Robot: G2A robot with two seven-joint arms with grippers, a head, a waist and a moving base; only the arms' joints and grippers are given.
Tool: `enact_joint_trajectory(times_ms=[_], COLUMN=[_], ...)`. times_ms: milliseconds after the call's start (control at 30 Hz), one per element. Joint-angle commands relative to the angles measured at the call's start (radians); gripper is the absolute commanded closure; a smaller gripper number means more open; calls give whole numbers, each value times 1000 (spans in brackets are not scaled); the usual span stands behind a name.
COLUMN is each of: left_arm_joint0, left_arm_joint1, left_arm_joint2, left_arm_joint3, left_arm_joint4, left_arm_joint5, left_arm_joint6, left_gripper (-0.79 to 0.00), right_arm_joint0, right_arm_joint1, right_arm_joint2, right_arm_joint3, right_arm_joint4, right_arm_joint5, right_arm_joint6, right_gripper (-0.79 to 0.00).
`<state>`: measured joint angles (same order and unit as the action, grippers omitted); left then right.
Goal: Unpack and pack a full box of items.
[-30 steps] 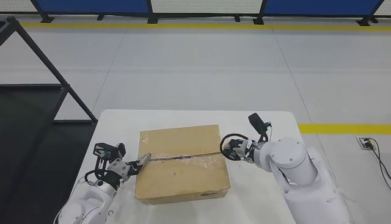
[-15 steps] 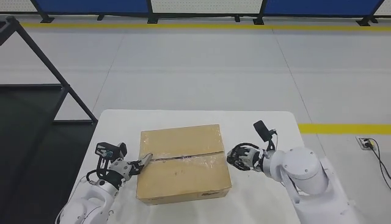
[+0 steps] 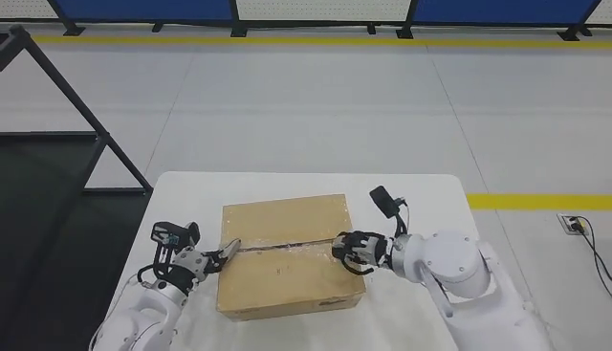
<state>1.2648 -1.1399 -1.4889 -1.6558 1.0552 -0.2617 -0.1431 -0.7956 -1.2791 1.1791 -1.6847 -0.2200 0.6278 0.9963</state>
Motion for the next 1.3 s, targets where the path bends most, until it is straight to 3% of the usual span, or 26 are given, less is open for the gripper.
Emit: enact_joint_trajectory(times_ms=[0,233,500,1000,1267], left_arm_joint0=[12,50,68,59,64], left_arm_joint1=[1,3,4,2,2], left_arm_joint2=[-13,-61,-98,-69,-67], left_arm_joint3=[-15,-63,-70,-64,-67], left_arm_joint4=[-6,-61,-84,-70,-64], left_arm_joint5=[0,9,21,-4,-7], left_arm_joint6=[4,24,45,26,26], left_gripper=[-785,-785,-785,-785,-785], right_arm_joint0=[46,185,212,30,-73], right_arm_joint1=[-5,-24,-19,42,62], right_arm_joint2=[-35,-146,-185,7,115], right_arm_joint3=[35,166,217,98,30], right_arm_joint4=[5,1,-21,-21,22], right_arm_joint5=[-6,13,36,70,73], right_arm_joint6=[6,60,121,96,-2], right_gripper=[0,0,0,0,0])
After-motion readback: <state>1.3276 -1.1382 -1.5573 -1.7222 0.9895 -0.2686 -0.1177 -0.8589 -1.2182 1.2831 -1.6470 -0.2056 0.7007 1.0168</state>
